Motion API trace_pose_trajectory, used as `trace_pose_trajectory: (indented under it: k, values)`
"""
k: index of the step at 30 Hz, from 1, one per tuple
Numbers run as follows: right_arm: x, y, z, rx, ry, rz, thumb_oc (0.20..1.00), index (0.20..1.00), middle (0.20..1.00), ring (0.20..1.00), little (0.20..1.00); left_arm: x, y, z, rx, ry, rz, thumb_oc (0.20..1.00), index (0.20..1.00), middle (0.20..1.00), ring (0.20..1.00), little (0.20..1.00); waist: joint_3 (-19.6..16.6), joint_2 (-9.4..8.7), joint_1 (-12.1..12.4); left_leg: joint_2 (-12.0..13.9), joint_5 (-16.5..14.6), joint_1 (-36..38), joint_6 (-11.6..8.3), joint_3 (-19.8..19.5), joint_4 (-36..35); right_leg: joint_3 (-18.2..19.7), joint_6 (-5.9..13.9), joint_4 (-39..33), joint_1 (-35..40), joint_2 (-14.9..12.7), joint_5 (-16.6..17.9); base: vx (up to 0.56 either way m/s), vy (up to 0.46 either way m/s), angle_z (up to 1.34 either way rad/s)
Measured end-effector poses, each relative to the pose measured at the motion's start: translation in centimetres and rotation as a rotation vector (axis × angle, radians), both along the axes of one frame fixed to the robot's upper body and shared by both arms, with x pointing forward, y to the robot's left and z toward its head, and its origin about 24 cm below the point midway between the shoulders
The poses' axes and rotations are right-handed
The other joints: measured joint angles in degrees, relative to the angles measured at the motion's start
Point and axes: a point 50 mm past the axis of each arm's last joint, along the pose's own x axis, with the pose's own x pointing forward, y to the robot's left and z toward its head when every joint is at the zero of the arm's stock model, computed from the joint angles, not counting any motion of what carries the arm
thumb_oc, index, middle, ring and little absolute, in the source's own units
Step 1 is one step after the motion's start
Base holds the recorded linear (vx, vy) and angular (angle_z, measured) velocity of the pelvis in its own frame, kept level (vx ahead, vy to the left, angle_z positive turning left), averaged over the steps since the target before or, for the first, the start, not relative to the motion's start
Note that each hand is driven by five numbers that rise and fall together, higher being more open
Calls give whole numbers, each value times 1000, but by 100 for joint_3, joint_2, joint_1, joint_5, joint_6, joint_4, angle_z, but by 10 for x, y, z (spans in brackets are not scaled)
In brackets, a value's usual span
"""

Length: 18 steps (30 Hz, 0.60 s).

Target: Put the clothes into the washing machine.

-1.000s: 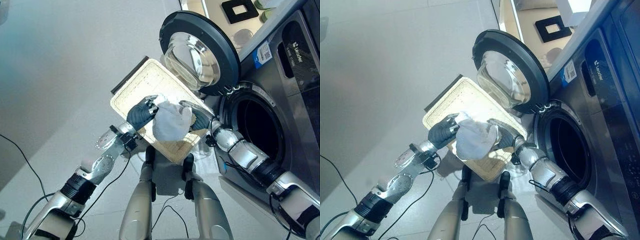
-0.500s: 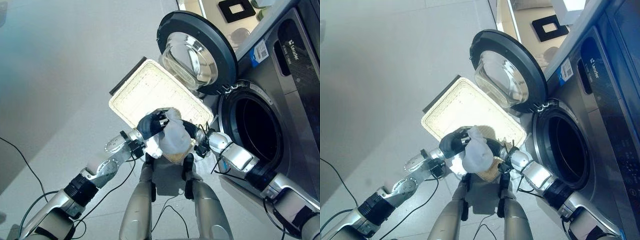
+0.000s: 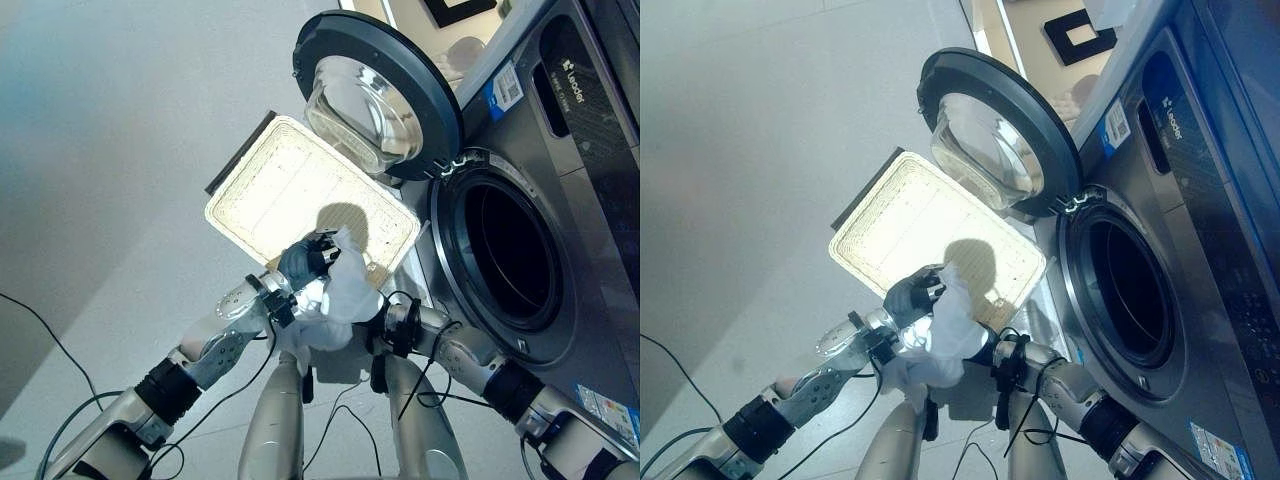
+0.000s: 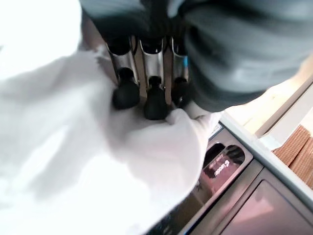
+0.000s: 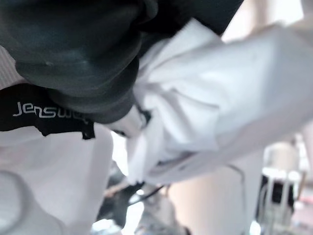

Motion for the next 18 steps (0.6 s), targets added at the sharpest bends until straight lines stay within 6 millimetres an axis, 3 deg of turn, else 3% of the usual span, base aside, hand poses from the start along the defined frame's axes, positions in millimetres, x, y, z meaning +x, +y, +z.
trace_pose_trajectory:
  k: [5,8,12,13,18]
  values:
    - [-2,2,-9,41,76,9,200,200,200,200,200,0,5,-11,-22,37,78,200,200,200,200,200,-3,21,-2,24,-21,7,-26,60,1,-9,-6,6,-30,11,-4,-6,-22,-6]
    - [-4,4,-14,88,144,1,200,200,200,200,200,9,12,-20,-67,87,247,200,200,200,200,200,-8,37,-5,30,-26,-24,-33,98,-1,-1,-7,14,-76,11,-4,-4,-13,-5]
    - [-10,6,-20,131,202,18,200,200,200,200,200,14,25,-28,9,92,394,200,200,200,200,200,-8,37,-13,54,-26,-57,-34,104,0,1,-9,16,-119,17,-5,0,0,0]
    - [-12,8,-21,152,222,23,200,200,200,200,200,15,29,-31,38,94,446,1000,1000,1000,1000,1000,-8,37,-11,60,-26,-76,-34,109,2,1,-12,17,-143,23,-5,0,0,0]
    - [-16,9,-25,159,268,30,200,200,200,200,200,19,38,-37,162,87,606,1000,1000,1000,1000,1000,-8,37,-7,58,-25,-104,-32,114,2,-1,-13,17,-171,23,-4,-2,-13,0]
